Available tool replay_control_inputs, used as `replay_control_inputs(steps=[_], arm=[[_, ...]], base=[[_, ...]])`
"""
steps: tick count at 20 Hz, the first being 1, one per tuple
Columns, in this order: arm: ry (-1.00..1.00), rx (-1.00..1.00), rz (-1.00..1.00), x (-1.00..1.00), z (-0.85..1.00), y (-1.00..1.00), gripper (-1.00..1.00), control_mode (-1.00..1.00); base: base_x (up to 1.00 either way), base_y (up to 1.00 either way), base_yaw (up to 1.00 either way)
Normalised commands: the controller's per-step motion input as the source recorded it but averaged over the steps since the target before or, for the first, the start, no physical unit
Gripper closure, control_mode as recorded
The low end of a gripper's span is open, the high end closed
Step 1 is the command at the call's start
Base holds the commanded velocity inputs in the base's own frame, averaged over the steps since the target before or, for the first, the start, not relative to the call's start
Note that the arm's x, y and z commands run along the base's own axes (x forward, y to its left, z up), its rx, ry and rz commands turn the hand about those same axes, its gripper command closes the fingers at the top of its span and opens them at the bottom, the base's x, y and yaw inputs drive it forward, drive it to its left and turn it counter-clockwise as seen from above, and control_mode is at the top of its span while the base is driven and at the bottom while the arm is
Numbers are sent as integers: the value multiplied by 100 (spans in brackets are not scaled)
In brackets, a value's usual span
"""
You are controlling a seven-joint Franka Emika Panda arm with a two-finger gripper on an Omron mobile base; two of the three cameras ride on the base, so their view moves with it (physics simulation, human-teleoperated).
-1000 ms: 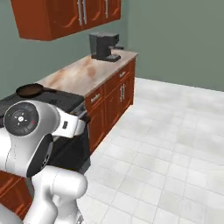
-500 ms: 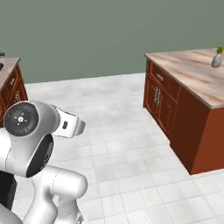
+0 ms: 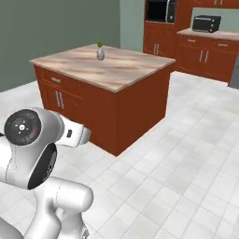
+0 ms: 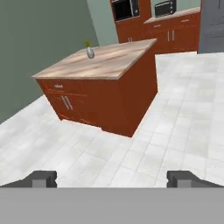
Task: Place one of the steaks on the plate and the other in the bowl. Then place the bowl in the fridge.
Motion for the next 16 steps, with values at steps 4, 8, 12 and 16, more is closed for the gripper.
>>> replay_control_inputs(steps=[4,8,12,16], arm=[[0,0,0,0,0,0,-100,100],[0,0,0,0,0,0,-100,100],[0,0,0,0,0,0,-100,100],[0,0,0,0,0,0,-100,100]], base=[[29,29,-93],[100,4,-11],[100,-14,0],[100,-77,0]])
